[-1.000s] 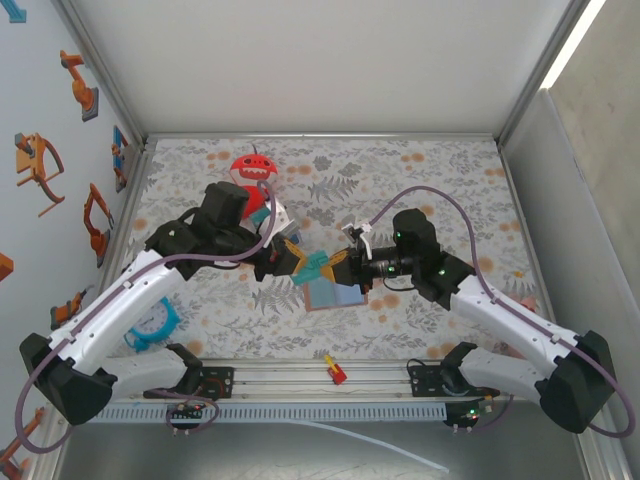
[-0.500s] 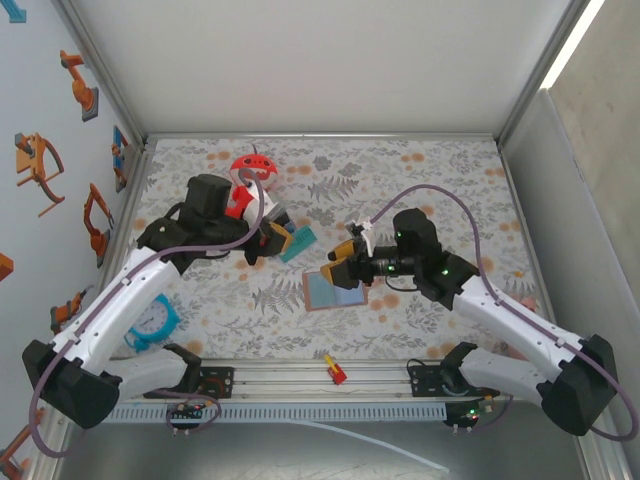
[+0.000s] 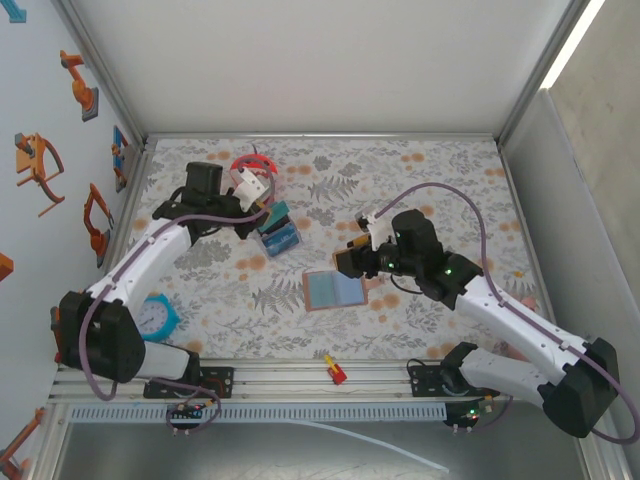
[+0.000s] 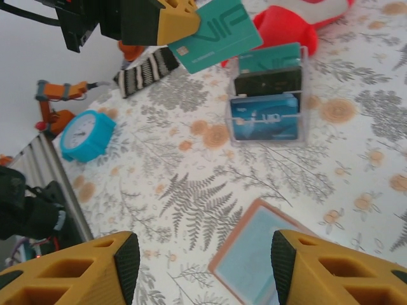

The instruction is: Take the credit cards out of the card holder

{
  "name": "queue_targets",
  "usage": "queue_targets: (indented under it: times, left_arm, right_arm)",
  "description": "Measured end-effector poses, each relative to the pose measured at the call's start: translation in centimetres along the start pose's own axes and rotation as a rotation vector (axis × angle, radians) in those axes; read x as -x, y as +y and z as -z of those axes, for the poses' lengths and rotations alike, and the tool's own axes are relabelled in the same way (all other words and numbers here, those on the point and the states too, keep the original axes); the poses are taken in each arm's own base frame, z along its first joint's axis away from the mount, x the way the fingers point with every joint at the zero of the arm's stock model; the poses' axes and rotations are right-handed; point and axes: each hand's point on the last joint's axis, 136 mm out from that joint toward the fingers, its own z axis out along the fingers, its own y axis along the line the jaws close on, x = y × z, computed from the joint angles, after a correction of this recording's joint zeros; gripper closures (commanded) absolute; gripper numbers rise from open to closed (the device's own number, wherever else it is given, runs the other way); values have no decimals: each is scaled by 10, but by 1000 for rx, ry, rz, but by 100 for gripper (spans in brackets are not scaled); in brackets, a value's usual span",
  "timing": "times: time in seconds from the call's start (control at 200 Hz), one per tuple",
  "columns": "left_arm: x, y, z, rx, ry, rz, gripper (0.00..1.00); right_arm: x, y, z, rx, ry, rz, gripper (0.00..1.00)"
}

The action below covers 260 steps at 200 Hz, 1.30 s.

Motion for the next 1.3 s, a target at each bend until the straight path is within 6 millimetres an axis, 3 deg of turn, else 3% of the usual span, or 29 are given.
queue_targets:
  times: [0.295, 0.636, 1.042, 1.302]
  left_arm:
    - [-14, 39, -26, 22, 53, -47, 99]
    - [-33, 73, -52, 24, 115, -44, 99]
    - [-51, 76, -67, -11, 173, -44, 93]
    - [-54, 77, -68, -11, 189, -39, 79]
  right_arm:
    - [-4, -24, 2, -140, 3, -46, 44]
    - [-9, -34, 5, -197, 19, -77, 44]
    - [5, -32, 6, -202, -3, -73, 44]
    - [2, -34, 2, -206, 13, -77, 44]
